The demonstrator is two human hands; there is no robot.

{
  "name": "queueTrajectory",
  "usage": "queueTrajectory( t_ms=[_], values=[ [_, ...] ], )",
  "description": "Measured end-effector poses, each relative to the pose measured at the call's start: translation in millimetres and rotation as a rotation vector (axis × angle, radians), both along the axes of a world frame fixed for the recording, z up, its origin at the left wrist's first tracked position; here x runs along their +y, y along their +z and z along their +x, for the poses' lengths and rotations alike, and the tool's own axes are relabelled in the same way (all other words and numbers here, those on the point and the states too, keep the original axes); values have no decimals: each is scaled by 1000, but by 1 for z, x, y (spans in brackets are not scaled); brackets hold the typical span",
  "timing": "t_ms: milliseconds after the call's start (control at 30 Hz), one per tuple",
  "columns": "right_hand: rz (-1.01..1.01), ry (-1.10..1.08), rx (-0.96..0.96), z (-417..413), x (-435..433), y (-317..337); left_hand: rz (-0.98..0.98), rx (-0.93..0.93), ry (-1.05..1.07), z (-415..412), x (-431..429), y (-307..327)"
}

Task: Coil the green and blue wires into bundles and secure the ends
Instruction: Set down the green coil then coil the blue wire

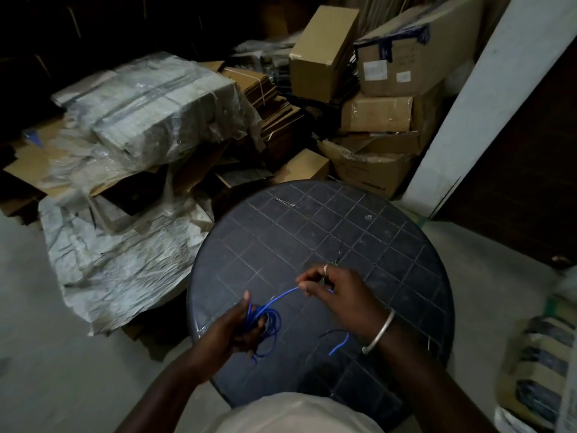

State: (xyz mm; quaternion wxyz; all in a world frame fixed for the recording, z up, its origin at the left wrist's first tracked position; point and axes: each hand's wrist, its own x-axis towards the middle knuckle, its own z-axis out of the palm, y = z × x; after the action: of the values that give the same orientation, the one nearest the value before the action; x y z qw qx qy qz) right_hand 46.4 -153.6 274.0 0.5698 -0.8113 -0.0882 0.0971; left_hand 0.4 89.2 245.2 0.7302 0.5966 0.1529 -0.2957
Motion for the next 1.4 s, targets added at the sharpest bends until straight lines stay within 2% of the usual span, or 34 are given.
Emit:
queueTrajectory(
  t_ms=[100, 233, 300, 333, 433, 533, 667, 833, 1000, 1067, 1233, 1400],
  values=[
    [-154, -10, -47, 7, -12, -11, -263, -8, 4, 4, 6, 12],
    [-302, 66, -126, 7, -16, -19, -740, 129, 8, 12, 12, 16],
    [-319, 112, -58, 4, -13, -20, -785, 137, 64, 14, 11, 13],
    [-263, 127, 28, 3, -11, -20, -809, 133, 88, 15, 10, 11],
    [31, 138, 299, 1, -9, -17, -793, 96, 179, 20, 5, 7],
    [302, 93, 484, -3, -2, -15, -731, 105, 292, 23, 1, 7],
    [518, -35, 664, -14, 15, -16, -622, 121, 444, 25, -6, 8],
    [793, -161, 796, -18, 22, -18, -716, 158, 436, 26, -1, 7],
    [701, -26, 883, -17, 14, -17, -673, 209, 392, 30, 3, 1],
    [726, 7, 935, -17, 8, -20, -674, 207, 351, 31, 5, 2],
    [825, -192, 934, -24, 24, -27, -626, 221, 399, 29, -6, 7],
    [792, -281, 876, -42, 54, -40, -769, 242, 476, 32, -15, -4]
  ],
)
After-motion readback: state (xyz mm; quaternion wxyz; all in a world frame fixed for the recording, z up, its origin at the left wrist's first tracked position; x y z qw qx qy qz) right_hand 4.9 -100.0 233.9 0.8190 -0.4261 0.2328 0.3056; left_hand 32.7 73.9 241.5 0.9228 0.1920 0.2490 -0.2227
